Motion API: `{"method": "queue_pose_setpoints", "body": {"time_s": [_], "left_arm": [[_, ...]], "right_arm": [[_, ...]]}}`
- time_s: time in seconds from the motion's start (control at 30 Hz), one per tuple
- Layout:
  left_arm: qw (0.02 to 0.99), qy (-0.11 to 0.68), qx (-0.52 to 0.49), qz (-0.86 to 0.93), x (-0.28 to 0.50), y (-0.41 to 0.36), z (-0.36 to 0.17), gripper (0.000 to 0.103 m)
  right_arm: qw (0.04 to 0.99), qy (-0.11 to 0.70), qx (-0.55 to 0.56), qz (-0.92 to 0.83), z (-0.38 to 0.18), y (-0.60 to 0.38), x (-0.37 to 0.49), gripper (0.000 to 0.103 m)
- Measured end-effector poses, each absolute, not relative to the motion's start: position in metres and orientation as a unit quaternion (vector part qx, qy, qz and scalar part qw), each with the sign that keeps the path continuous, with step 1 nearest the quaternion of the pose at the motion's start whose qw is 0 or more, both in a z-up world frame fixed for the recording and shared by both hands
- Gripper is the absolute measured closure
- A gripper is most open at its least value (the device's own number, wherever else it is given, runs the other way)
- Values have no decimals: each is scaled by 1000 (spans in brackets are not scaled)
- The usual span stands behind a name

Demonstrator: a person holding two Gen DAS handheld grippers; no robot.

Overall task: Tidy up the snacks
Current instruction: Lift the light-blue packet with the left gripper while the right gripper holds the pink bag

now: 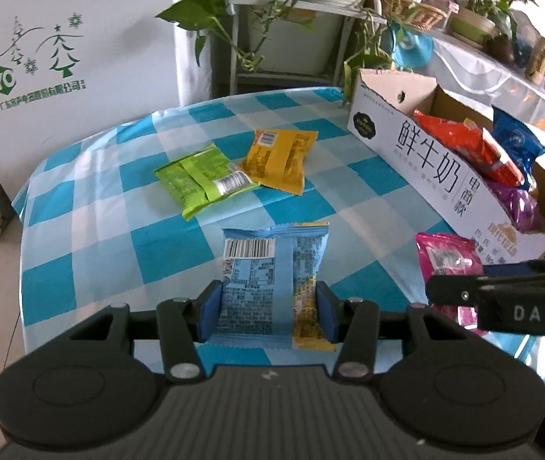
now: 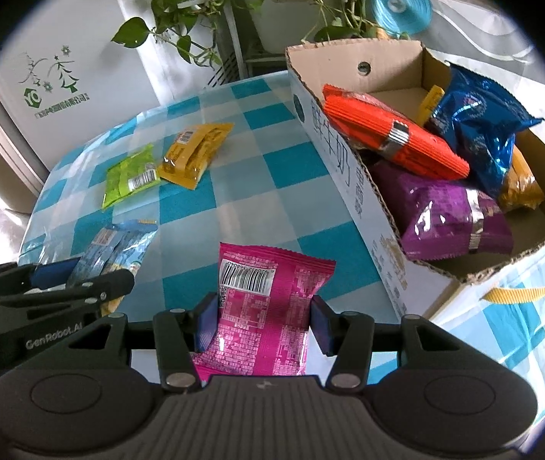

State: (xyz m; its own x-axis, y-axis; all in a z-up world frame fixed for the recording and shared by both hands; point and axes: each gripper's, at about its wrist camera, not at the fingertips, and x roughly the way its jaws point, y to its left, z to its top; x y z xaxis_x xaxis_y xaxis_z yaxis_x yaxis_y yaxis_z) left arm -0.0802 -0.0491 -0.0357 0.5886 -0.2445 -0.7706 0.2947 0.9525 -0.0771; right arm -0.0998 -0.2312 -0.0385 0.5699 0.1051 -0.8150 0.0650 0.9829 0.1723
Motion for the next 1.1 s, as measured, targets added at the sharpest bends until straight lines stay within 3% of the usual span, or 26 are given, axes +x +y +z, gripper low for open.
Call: {"method": "queue_pose_setpoints", "body": {"time_s": [0.63, 1.1], "left_arm": [[904, 414, -28, -104, -114, -11, -22, 53], [922, 367, -36, -113, -116, -27, 24, 53]], "right_arm": [[893, 432, 110, 53, -18, -226, -100, 46], [919, 373, 111, 58, 21, -238, -96, 46]]}}
